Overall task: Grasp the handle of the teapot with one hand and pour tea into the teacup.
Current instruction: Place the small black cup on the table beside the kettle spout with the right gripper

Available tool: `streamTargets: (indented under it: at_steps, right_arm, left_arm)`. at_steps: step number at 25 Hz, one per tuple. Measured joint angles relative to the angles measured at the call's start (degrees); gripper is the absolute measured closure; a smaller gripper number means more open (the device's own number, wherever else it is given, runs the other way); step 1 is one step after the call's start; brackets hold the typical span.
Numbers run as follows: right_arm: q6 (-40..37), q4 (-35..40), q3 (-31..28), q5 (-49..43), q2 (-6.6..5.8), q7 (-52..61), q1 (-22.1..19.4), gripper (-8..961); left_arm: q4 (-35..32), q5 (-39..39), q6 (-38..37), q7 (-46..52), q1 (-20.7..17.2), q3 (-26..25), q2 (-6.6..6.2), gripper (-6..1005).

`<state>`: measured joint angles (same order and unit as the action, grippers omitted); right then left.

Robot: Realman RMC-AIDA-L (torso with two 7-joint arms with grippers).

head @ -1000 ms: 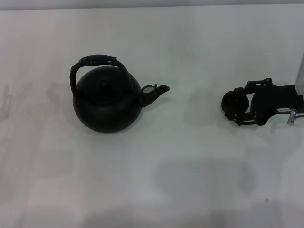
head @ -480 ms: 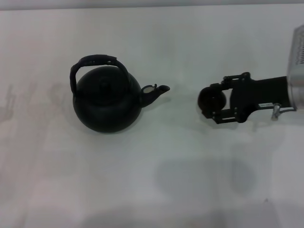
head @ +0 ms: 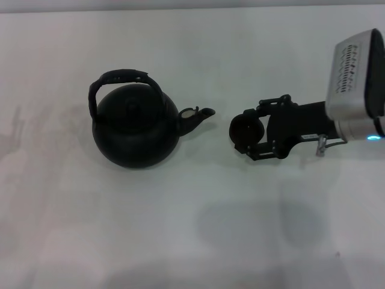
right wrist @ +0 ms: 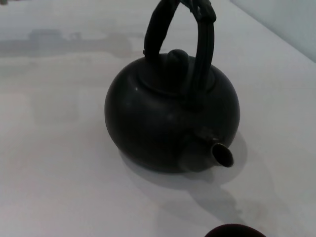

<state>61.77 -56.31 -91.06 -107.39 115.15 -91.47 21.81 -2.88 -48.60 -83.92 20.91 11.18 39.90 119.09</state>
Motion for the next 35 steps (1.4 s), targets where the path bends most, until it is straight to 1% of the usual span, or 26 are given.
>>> streamTargets:
  at_steps: [5,17,26,35]
  right_arm:
    - [-3.47,0.27,3.73,-0.13,-0.02,0.94,0.57,214]
    - [-8.11,0.86,8.23,-0.50,-0.02,1.65,0.66,209]
    - [-10.53,1.54,9.46,-0.54,-0.02,0.99,0.67,206]
    - [-10.69,2.42,10.06,-0.41,-0.12,0.17,1.08,202]
  left_arm:
    - [0.01,0.00,-0.40,0.07,-0.03,0.00,0.00,426]
    - [0.07,0.00,-0.98,0.07,-0.03,0.70,0.09,426]
    - [0.11,0.00,-0.99,0.10,-0.03,0.77,0.09,426]
    - [0.28,0.00,-1.60,0.24,-0.03,1.30,0.18,426]
